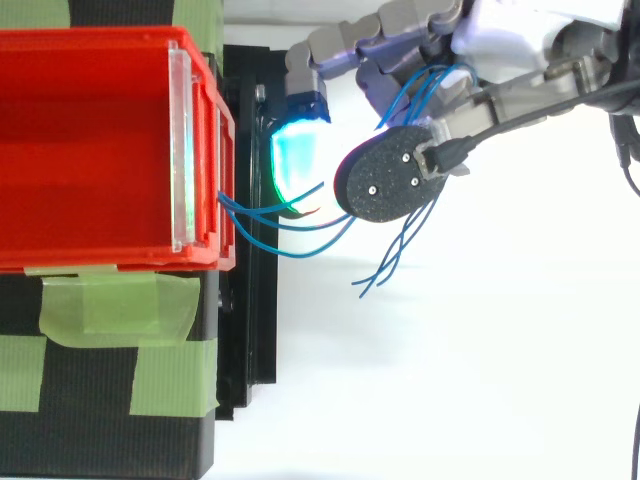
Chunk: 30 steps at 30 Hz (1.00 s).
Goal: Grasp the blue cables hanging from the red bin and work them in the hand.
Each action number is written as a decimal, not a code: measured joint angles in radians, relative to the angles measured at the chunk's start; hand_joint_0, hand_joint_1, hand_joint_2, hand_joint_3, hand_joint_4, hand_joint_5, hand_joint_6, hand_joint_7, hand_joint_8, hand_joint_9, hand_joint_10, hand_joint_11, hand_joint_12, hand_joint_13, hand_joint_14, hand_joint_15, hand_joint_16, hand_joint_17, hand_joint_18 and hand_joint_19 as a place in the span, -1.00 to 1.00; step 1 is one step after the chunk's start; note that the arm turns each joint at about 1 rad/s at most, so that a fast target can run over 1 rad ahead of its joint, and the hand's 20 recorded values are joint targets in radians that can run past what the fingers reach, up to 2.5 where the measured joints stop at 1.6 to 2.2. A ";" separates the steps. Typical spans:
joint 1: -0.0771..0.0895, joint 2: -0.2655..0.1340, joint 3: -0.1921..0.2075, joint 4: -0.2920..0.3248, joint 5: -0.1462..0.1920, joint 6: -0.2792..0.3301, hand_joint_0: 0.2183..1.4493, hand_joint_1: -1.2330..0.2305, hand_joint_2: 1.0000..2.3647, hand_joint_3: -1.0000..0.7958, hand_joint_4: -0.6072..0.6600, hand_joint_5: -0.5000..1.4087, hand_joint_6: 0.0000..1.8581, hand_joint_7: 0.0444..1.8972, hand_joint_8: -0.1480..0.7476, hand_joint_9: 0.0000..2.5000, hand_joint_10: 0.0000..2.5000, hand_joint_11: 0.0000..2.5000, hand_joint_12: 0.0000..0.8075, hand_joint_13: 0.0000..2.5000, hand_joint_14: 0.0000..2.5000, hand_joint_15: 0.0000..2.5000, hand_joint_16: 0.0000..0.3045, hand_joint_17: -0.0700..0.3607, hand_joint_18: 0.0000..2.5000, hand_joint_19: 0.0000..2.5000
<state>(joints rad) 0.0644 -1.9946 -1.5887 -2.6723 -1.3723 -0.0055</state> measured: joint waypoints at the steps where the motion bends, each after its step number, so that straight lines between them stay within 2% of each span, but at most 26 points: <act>1: 0.000 0.000 0.000 0.000 -0.005 -0.002 0.14 -0.21 -0.98 -0.74 0.28 0.03 -0.92 0.46 0.15 -0.38 1.00 0.58 0.05 -0.28 1.00 0.24 -0.70 -0.21 0.14 0.03; 9: 0.000 0.000 0.000 0.000 -0.067 -0.027 0.14 -0.21 -0.98 -0.74 0.29 0.03 -0.91 0.46 0.17 -0.38 1.00 0.57 0.05 -0.28 1.00 0.24 -0.70 -0.20 0.15 0.02; 20: 0.007 0.001 0.001 -0.014 -0.103 -0.029 0.13 -0.20 -0.98 -0.73 0.28 0.02 -0.90 0.46 0.15 -0.38 1.00 0.56 0.05 -0.28 1.00 0.24 -0.70 -0.20 0.14 0.03; 26: 0.008 0.001 0.001 -0.019 -0.115 -0.027 0.11 -0.21 -0.97 -0.55 0.25 -0.03 -0.68 0.46 0.14 -0.40 1.00 0.59 0.05 -0.27 1.00 0.23 -0.70 -0.20 0.16 0.03; 30: 0.010 0.001 0.001 -0.020 -0.115 -0.027 0.08 -0.22 -0.97 -0.41 0.21 -0.06 -0.45 0.41 0.14 -0.41 1.00 0.62 0.06 -0.27 1.00 0.23 -0.70 -0.19 0.15 0.02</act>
<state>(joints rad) 0.0741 -1.9931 -1.5877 -2.6922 -1.4877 -0.0322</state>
